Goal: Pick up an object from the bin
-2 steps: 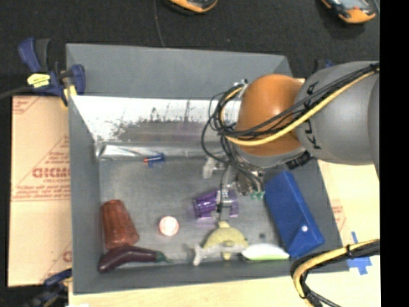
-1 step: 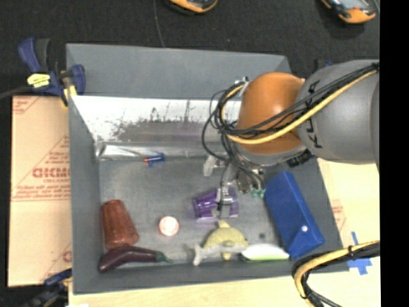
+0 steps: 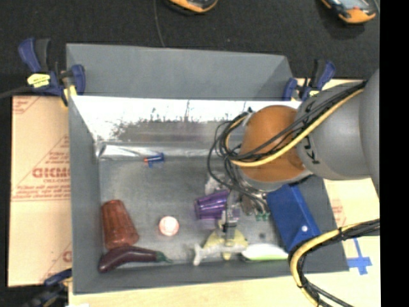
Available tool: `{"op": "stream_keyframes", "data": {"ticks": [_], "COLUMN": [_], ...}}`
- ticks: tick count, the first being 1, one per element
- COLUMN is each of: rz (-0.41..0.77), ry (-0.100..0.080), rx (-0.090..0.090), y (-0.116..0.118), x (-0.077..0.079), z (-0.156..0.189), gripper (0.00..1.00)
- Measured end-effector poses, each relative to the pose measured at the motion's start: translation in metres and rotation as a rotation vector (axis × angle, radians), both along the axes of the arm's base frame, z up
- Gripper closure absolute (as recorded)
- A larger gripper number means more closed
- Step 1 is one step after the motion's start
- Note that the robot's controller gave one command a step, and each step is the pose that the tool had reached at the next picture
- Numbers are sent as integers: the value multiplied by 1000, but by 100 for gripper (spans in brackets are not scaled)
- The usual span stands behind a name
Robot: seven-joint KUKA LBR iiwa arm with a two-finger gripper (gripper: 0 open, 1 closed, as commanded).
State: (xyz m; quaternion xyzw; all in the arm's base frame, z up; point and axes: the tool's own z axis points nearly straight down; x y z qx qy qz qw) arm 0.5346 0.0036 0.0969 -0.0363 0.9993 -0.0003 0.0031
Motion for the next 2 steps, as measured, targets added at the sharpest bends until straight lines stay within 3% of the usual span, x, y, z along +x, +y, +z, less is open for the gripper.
{"op": "stream_keyframes", "data": {"ticks": [1,2], "rz": [90,90], "ry": [-6,-6], "rx": [3,3], "y": [-16,-16], "x": [-4,-4], "z": [-25,-25], "gripper": [100,100]}}
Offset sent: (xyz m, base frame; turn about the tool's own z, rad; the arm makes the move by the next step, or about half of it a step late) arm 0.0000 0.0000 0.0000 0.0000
